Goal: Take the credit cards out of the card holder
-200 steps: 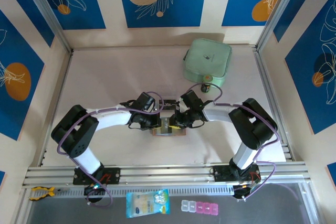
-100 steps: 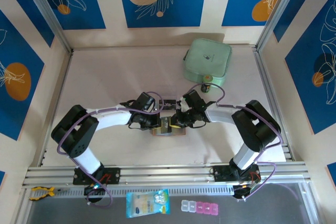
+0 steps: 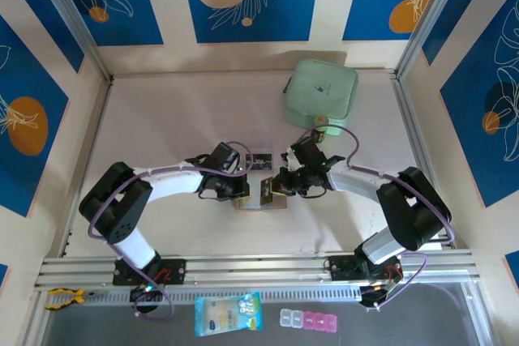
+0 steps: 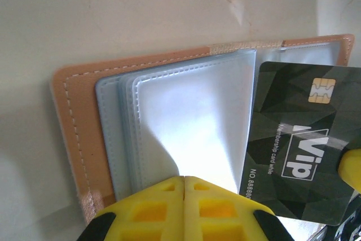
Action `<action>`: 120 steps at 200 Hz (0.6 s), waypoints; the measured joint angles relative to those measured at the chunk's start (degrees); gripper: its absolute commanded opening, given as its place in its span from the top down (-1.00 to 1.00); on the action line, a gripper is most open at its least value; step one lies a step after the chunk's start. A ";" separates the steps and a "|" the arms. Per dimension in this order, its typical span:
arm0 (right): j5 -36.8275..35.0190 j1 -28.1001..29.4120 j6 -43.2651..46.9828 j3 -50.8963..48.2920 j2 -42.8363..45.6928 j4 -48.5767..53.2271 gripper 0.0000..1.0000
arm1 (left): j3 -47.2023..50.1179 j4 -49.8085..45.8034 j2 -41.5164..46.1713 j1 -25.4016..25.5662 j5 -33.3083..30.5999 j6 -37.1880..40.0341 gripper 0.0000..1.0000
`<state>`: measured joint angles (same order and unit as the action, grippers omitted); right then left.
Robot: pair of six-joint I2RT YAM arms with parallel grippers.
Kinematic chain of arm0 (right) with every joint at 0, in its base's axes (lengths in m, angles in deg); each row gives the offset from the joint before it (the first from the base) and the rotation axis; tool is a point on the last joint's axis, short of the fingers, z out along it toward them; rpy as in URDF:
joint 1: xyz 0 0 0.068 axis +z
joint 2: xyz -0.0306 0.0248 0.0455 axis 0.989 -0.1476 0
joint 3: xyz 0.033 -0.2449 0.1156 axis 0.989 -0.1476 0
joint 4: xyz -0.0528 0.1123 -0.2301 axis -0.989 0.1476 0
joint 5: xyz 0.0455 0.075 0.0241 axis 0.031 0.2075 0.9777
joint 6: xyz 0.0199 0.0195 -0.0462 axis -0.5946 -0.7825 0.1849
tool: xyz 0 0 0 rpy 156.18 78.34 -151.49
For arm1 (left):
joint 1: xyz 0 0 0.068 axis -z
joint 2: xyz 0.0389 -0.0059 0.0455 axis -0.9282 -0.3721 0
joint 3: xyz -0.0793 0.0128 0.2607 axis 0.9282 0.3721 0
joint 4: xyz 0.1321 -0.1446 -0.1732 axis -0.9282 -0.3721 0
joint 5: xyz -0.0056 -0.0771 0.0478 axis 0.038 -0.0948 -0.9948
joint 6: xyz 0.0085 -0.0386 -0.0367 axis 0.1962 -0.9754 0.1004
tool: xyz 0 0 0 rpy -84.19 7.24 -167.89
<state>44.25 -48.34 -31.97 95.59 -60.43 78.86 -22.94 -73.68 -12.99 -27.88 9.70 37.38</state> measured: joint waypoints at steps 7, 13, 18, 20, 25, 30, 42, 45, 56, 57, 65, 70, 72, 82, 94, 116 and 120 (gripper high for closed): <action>-0.28 -0.04 0.55 0.28 0.11 0.96 0.93 | 0.00 -0.02 0.00 0.00 0.00 0.00 0.98; -0.61 -0.09 0.87 0.61 0.15 1.79 0.93 | -0.02 -0.02 0.02 0.00 0.00 0.00 0.97; -0.87 -0.17 1.27 0.94 0.17 2.51 0.94 | -0.04 -0.04 0.00 0.00 0.00 0.00 0.96; -0.92 -0.20 1.51 1.09 0.22 2.84 0.93 | -0.04 -0.04 0.02 0.00 0.00 0.00 0.96; -1.16 -0.28 1.88 1.46 0.33 3.48 0.94 | -0.11 -0.11 0.00 0.00 0.00 0.00 0.96; -1.40 -0.39 2.40 1.90 0.39 4.31 0.94 | -0.17 -0.15 0.00 0.00 0.00 0.00 0.95; -1.79 -0.74 3.69 3.15 0.66 5.99 0.94 | -0.46 -0.59 0.00 0.00 -0.04 0.00 0.93; -1.88 -0.87 3.93 3.50 0.70 6.45 0.94 | -0.55 -0.70 0.00 0.00 -0.04 0.00 0.93; -2.01 -1.38 5.42 4.90 0.94 8.00 0.94 | -0.74 -0.94 0.00 0.00 -0.22 0.00 0.91; -2.01 -1.42 5.53 4.96 0.96 8.07 0.94 | -0.76 -0.96 0.00 0.00 -0.24 0.00 0.91; -2.14 -1.84 6.82 5.99 1.22 9.14 0.95 | -0.87 -1.01 0.00 0.00 -0.26 0.00 0.89; -2.16 -2.05 7.98 6.56 1.46 9.75 0.95 | -0.94 -1.05 0.00 0.00 -0.26 0.00 0.88; -2.14 -2.16 8.22 6.82 1.55 10.01 0.94 | -0.98 -1.14 0.00 0.00 -0.26 0.00 0.87; -2.12 -2.54 11.06 8.15 1.99 11.50 0.94 | -1.25 -1.46 0.00 0.00 -0.28 0.02 0.86; -2.19 -2.71 14.60 10.03 2.27 13.46 0.98 | -1.68 -1.99 0.04 0.00 -0.48 0.02 0.85; -3.28 -2.89 23.02 14.27 2.27 17.70 1.00 | -1.84 -2.40 0.48 0.00 -0.92 0.00 0.83; -3.52 -2.89 24.33 15.15 2.27 18.51 1.00 | -1.84 -2.51 0.59 -0.02 -0.92 0.02 0.83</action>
<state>40.74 -51.23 -7.64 110.73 -58.15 97.38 -24.78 -76.19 -12.40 -27.91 8.78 37.40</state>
